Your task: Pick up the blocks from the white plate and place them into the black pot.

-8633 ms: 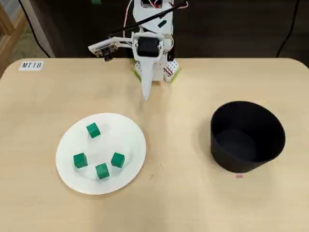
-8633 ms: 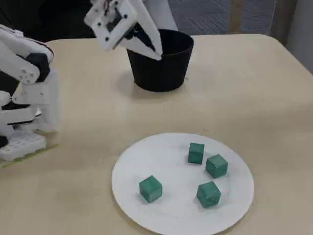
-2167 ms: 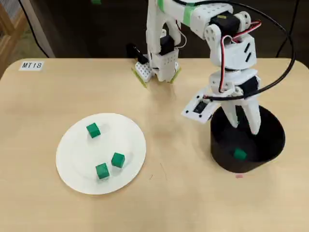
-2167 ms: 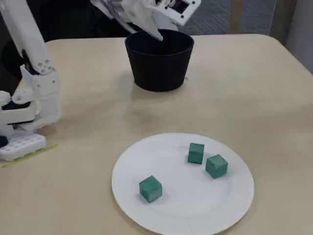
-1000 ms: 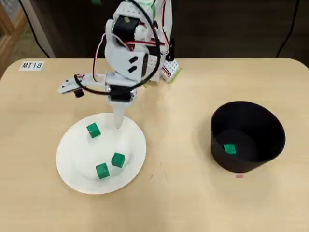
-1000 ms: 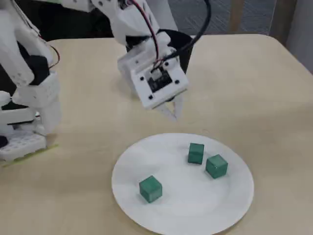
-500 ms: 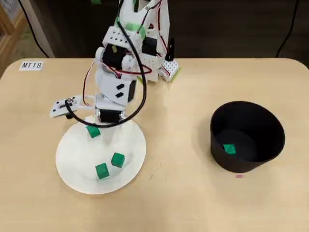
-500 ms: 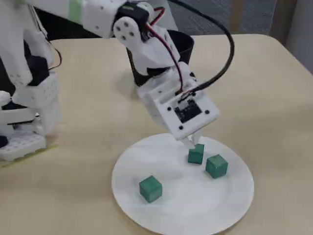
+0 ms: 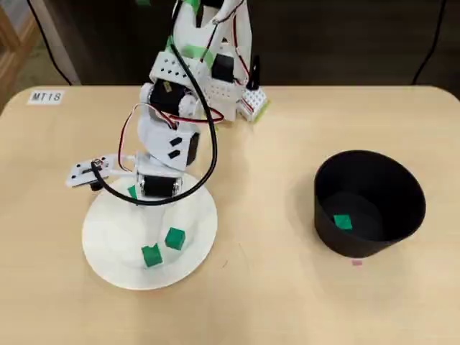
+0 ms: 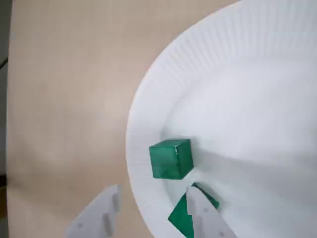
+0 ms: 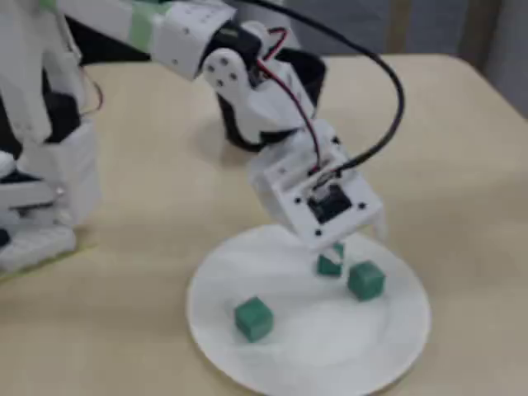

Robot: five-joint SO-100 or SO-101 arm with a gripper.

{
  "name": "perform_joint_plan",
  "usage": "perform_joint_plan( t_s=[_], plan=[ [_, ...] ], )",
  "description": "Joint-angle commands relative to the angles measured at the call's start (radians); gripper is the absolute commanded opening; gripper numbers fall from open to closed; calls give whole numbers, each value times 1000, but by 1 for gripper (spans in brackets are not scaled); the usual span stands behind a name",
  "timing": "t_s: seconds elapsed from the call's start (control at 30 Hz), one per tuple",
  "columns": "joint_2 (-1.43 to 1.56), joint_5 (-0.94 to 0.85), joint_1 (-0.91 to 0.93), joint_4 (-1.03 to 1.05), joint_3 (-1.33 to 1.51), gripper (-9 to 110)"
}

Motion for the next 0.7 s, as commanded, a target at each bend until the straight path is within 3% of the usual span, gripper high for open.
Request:
perform_joint_plan(
  t_s=[0.0, 0.67],
  plan=[
    [-9, 8, 8, -20, -55, 21],
    [-207, -23, 14, 0, -210, 22]
  ],
)
